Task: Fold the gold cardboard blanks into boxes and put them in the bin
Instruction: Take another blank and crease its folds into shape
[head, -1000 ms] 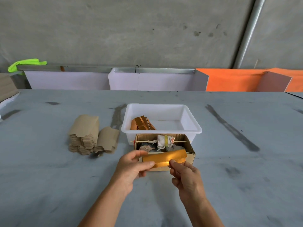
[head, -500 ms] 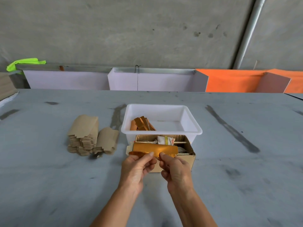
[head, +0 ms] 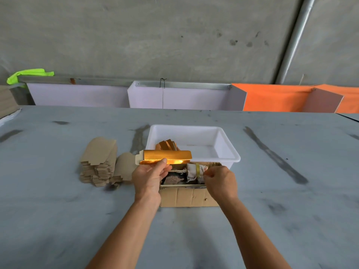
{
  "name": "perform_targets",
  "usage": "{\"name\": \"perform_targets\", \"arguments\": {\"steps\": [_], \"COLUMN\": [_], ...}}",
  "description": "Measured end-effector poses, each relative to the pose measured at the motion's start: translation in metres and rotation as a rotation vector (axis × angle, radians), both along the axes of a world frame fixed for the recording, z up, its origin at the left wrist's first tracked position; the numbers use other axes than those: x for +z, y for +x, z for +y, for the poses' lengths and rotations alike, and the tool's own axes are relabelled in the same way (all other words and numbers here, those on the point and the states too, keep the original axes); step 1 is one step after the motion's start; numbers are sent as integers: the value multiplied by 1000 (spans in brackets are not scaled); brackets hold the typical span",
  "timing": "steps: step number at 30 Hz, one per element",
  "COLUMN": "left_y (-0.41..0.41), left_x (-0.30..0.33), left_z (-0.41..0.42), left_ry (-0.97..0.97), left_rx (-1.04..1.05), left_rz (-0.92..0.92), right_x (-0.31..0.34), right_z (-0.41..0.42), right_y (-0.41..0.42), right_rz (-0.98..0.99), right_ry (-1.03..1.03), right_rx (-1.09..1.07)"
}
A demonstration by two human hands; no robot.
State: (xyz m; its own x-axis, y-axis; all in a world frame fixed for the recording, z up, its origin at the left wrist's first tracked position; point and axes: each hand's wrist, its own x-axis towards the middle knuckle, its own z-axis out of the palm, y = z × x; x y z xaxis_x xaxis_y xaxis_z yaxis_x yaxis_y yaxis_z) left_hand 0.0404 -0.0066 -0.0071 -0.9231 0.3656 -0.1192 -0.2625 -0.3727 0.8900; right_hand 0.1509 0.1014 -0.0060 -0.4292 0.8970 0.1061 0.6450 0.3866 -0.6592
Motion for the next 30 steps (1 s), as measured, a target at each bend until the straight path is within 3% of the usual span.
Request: {"name": "perform_targets", "arguments": {"steps": [12, 30], "left_y": [-4, -7], "left_x": [-17, -24], "left_z": [10, 11], "left_ry": [8, -4], "left_rx": [-47, -60], "left_rz": [-72, -83], "right_x": [-4, -7], "right_z": [8, 5], "right_y": [-21, -23], "right_rz": [-280, -58], "right_ry": [-20, -113], "right_rx": [65, -38]}}
